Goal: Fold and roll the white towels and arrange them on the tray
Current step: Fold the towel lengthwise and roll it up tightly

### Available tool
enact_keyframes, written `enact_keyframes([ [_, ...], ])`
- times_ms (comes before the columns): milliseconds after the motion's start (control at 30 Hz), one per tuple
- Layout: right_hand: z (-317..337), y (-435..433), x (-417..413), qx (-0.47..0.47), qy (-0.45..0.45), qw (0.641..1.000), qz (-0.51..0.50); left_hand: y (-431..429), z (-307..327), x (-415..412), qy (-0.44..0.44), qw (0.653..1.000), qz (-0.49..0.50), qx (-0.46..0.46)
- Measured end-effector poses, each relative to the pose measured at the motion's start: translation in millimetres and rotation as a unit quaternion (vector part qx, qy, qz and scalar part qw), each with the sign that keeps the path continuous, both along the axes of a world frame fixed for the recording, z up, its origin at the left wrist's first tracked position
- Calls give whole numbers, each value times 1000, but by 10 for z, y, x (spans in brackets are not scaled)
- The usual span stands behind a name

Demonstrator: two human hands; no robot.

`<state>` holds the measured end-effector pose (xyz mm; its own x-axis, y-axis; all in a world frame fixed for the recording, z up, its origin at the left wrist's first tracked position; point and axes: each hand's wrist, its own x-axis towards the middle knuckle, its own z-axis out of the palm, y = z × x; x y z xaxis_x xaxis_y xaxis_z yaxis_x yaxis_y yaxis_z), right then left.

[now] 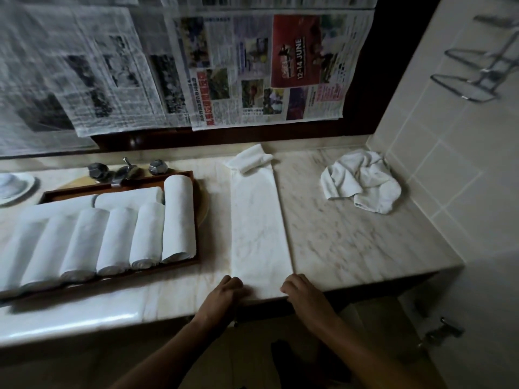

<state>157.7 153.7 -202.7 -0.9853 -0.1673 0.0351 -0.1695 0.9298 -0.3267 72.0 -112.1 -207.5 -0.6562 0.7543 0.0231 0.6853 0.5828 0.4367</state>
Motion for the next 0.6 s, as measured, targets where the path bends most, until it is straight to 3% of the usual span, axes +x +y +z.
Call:
enact_keyframes([
  [433, -6, 240, -51, 11, 8, 1000, 24, 50, 10, 26, 15, 1000, -9, 21],
  [600, 44, 267, -42, -18, -14, 1000, 14, 53, 11, 22, 34, 999, -9, -24],
])
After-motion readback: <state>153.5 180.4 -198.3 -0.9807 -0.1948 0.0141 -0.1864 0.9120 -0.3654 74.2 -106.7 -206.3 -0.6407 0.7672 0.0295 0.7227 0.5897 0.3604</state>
